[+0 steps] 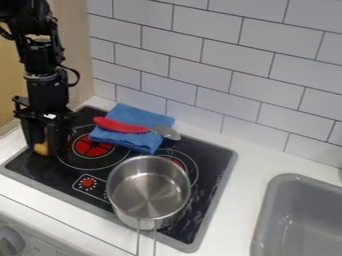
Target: Move the yellow object to the left side of the stove
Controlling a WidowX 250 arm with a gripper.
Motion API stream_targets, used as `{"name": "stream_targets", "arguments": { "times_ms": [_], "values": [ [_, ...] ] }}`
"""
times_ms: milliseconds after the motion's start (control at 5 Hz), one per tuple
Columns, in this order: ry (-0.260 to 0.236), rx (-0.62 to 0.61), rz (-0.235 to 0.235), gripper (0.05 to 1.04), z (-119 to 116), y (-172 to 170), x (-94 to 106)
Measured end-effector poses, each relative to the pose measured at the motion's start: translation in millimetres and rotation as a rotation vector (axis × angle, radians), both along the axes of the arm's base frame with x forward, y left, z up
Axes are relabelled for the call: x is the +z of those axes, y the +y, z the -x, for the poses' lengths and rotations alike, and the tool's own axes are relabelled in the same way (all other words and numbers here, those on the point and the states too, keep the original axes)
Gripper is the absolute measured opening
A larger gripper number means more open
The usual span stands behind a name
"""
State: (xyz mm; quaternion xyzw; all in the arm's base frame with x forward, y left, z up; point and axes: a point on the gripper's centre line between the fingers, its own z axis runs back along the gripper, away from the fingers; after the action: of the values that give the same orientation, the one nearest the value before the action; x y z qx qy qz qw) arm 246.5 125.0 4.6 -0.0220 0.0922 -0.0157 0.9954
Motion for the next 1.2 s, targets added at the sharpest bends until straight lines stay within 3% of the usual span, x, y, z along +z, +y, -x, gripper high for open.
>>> {"name": "stream_targets", "arguments": {
  "times_ms": [200,400,600,800,1200],
  "values": [
    [-0.005,-0.001,-0.001,0.582,-0.9,-0.8,-0.4],
    [0.012,-0.007,0.012,0.889,1.6,-2.6,-0.3],
    [0.024,0.012,0.017,1.023,4.6,-4.1,5.0],
    [0.002,0.024,-0.018,1.005,3.6,-7.7,30.4],
    [-0.032,0.052,-0.154,0.998,-0.7,-43.0,83.7]
  ]
}}
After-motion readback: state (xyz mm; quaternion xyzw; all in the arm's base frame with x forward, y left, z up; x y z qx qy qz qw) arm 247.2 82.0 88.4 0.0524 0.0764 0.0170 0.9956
